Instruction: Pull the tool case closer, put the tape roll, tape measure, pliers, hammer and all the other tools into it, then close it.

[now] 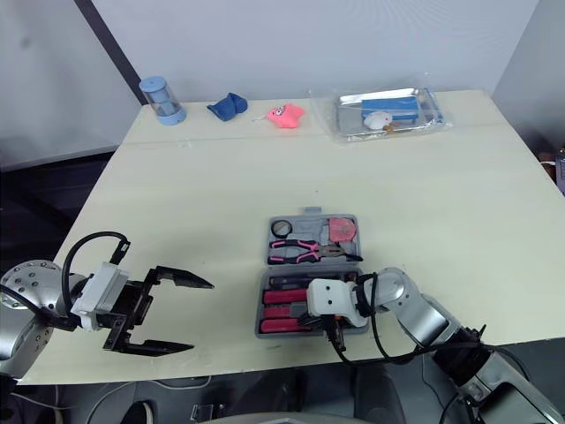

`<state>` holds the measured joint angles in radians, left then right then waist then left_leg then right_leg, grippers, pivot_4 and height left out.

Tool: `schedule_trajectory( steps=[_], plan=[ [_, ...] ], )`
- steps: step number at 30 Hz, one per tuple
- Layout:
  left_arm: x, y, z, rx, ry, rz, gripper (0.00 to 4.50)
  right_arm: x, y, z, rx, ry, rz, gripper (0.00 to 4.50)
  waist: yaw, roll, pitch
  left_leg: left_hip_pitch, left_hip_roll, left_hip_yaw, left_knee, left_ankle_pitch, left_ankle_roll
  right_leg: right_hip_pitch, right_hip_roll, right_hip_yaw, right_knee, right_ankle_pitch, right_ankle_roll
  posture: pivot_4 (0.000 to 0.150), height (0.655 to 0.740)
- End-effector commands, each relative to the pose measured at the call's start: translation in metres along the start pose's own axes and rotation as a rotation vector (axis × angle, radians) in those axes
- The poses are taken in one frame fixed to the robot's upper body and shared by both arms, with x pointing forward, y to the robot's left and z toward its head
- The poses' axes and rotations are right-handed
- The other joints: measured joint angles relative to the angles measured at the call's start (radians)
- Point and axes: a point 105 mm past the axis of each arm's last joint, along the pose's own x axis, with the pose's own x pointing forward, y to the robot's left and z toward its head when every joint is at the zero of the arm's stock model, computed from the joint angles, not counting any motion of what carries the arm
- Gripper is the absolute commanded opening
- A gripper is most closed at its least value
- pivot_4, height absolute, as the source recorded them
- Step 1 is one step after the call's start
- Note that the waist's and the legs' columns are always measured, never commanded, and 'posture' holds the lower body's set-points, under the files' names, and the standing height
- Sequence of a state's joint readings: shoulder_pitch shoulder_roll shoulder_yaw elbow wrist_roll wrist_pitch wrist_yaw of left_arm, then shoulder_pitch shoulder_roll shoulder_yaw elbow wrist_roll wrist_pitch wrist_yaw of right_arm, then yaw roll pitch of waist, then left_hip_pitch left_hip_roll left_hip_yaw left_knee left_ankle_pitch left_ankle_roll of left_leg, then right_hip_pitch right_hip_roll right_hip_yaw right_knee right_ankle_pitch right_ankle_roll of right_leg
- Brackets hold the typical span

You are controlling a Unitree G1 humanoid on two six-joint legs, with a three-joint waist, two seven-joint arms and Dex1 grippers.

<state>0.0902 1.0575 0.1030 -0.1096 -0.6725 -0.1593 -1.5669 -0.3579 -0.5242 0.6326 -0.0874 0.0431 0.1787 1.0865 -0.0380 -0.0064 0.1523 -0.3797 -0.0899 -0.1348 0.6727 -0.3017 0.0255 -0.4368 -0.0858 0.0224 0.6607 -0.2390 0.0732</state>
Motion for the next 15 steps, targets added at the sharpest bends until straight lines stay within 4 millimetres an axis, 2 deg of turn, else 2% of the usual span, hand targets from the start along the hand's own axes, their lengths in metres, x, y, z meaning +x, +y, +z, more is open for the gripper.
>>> schedule_trajectory(
  steps=[1,6,9,12,15],
  plan=[
    [0.003,-0.006,0.005,0.016,-0.02,-0.058,4.5,0.0,0.006,-0.014,0.036,0.043,0.001,0.08,0.0,0.0,0.0,0.0,0.0,0.0,0.0,0.0,0.0,0.0,0.0,0.0,0.0,0.0,0.0,0.15,0.74],
    [0.005,-0.004,0.003,-0.001,-0.025,-0.027,4.5,-0.012,-0.001,0.014,0.047,-0.101,-0.065,0.08,0.005,0.0,0.0,0.001,0.0,0.0,0.0,0.0,0.0,0.002,0.0,0.0,0.0,0.0,0.0,0.15,0.74],
    [0.004,0.002,0.002,-0.022,-0.042,0.041,4.5,-0.029,-0.008,0.028,0.053,-0.183,-0.134,0.08,0.004,0.0,0.0,0.001,0.0,0.0,0.001,0.0,0.0,0.002,0.0,0.0,0.0,0.0,0.0,0.15,0.74],
    [0.0,0.014,-0.001,-0.071,-0.075,0.166,4.5,-0.057,-0.016,0.025,0.104,-0.221,-0.259,0.08,0.007,0.0,0.0,0.001,0.0,0.0,0.001,0.0,0.0,0.002,0.0,0.0,0.0,0.0,0.0,0.15,0.74],
    [-0.007,0.022,-0.013,-0.117,-0.081,0.274,4.5,-0.087,-0.016,0.009,0.196,-0.234,-0.379,0.08,0.017,0.0,0.0,0.001,0.0,0.0,0.001,0.0,0.0,0.002,0.0,0.0,0.0,0.0,0.0,0.15,0.74]
  ],
)
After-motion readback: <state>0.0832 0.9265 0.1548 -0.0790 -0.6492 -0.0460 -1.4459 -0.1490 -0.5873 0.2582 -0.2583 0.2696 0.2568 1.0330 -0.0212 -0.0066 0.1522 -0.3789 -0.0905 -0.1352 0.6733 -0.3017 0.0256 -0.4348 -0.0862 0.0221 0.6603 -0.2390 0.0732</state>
